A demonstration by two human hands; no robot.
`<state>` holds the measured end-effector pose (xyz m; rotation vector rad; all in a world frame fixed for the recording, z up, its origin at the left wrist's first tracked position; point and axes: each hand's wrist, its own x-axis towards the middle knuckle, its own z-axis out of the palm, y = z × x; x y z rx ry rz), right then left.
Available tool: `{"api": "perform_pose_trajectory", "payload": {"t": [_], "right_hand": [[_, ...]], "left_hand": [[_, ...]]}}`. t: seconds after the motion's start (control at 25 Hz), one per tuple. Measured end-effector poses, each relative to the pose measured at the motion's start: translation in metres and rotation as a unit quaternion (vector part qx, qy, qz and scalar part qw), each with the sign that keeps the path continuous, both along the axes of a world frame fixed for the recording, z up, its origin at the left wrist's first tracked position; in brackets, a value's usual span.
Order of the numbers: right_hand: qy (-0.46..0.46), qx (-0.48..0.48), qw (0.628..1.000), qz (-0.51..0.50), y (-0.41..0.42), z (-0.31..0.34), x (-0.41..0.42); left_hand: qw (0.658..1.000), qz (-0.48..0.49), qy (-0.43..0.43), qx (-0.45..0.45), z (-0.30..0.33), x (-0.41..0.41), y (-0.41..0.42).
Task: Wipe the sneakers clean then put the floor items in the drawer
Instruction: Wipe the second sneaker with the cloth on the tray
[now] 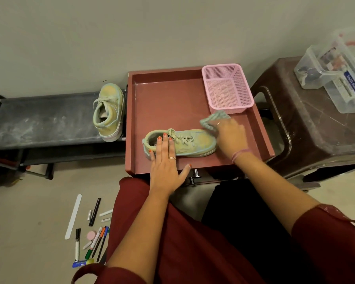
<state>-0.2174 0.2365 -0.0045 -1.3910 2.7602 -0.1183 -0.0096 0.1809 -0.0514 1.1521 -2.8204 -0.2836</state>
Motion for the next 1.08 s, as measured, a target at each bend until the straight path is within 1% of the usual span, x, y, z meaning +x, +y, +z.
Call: {"api": "perform_pose_trajectory", "payload": {"t": [0.04, 0.08, 0.12, 0.16, 0.2, 0.24, 0.28, 0.32, 0.36, 0.4, 0.44, 0.48, 0.52, 0.56, 0.6, 0.64, 0.72, 0.76, 0.8, 0.84, 0.88, 0.92, 0.96, 1.0, 1.04, 1.08], "right_hand": [[-0.008, 0.015, 0.998, 0.062, 0.007, -0.010, 0.013], [0.000, 0.047, 0.990, 0.134, 0.018, -0.019, 0.026], [0.012, 0.057, 0.981, 0.183, 0.031, -0.025, 0.032], [0.020, 0.057, 0.980, 0.191, 0.038, -0.024, 0.026], [0.045, 0.048, 0.982, 0.178, 0.038, -0.020, 0.014], [0.068, 0.053, 0.986, 0.140, 0.036, -0.016, 0.002], [0.044, 0.053, 0.995, 0.065, 0.032, -0.013, -0.008], [-0.003, 0.023, 1.000, -0.013, 0.029, -0.012, -0.012], [-0.034, -0.014, 0.998, -0.058, 0.026, -0.010, -0.005], [-0.050, -0.053, 0.996, -0.051, 0.025, -0.011, 0.007], [-0.028, -0.072, 0.997, 0.016, 0.030, -0.018, 0.022], [0.002, -0.045, 0.992, 0.117, 0.040, -0.031, 0.040], [0.034, -0.005, 0.977, 0.209, 0.055, -0.046, 0.051], [0.060, 0.026, 0.964, 0.258, 0.070, -0.058, 0.053], [0.064, 0.046, 0.963, 0.257, 0.080, -0.063, 0.049], [0.057, 0.044, 0.972, 0.224, 0.085, -0.062, 0.041], [0.041, 0.029, 0.993, 0.105, 0.084, -0.052, 0.024], [0.013, 0.020, 0.999, 0.030, 0.082, -0.047, 0.016], [-0.022, 0.001, 1.000, -0.015, 0.077, -0.040, 0.014], [-0.039, -0.040, 0.998, -0.025, 0.070, -0.035, 0.015], [-0.044, -0.079, 0.996, 0.004, 0.062, -0.031, 0.020], [-0.028, -0.098, 0.993, 0.061, 0.054, -0.031, 0.028], [0.006, -0.082, 0.988, 0.127, 0.049, -0.035, 0.038], [0.039, -0.045, 0.979, 0.193, 0.049, -0.041, 0.046], [0.065, -0.016, 0.969, 0.239, 0.053, -0.049, 0.050], [0.073, 0.007, 0.963, 0.258, 0.060, -0.052, 0.048]], "left_hand": [[1.000, 0.001, 0.001, 0.000, 0.000, 0.000, 0.000], [1.000, -0.001, -0.001, 0.001, 0.000, 0.000, 0.000], [1.000, -0.005, -0.002, 0.003, 0.000, 0.001, 0.000], [1.000, -0.007, 0.000, 0.004, 0.000, 0.002, 0.000], [1.000, -0.008, 0.002, 0.002, 0.001, 0.002, 0.000], [1.000, -0.007, 0.001, 0.000, 0.001, 0.002, -0.001], [1.000, -0.006, 0.000, 0.000, 0.001, 0.002, -0.001], [1.000, -0.005, -0.001, 0.002, 0.000, 0.001, -0.001], [1.000, -0.002, 0.000, 0.004, -0.001, 0.000, -0.001], [1.000, 0.002, 0.001, 0.002, -0.001, -0.001, 0.000], [1.000, 0.006, 0.001, 0.002, 0.000, -0.003, 0.000], [1.000, 0.008, 0.003, 0.002, 0.000, -0.004, -0.001], [1.000, 0.006, 0.004, 0.004, 0.000, -0.004, -0.002], [1.000, 0.001, 0.004, 0.005, 0.000, -0.002, -0.002], [1.000, -0.005, 0.004, 0.004, 0.000, -0.001, -0.002], [1.000, -0.009, 0.005, 0.002, 0.000, 0.000, -0.002], [1.000, -0.006, 0.004, 0.002, 0.000, -0.001, -0.004], [1.000, -0.003, 0.005, 0.004, -0.001, -0.001, -0.004], [1.000, 0.001, 0.006, 0.006, -0.002, -0.002, -0.004], [1.000, 0.003, 0.005, 0.008, -0.001, -0.004, -0.002], [1.000, 0.004, 0.003, 0.012, -0.001, -0.006, -0.002], [1.000, 0.006, 0.004, 0.013, 0.000, -0.006, -0.002], [1.000, 0.007, 0.007, 0.013, -0.001, -0.006, -0.003], [1.000, 0.005, 0.008, 0.012, -0.001, -0.005, -0.003], [1.000, 0.000, 0.007, 0.014, 0.000, -0.004, -0.003], [1.000, -0.006, 0.007, 0.016, 0.000, -0.002, -0.003]]}}
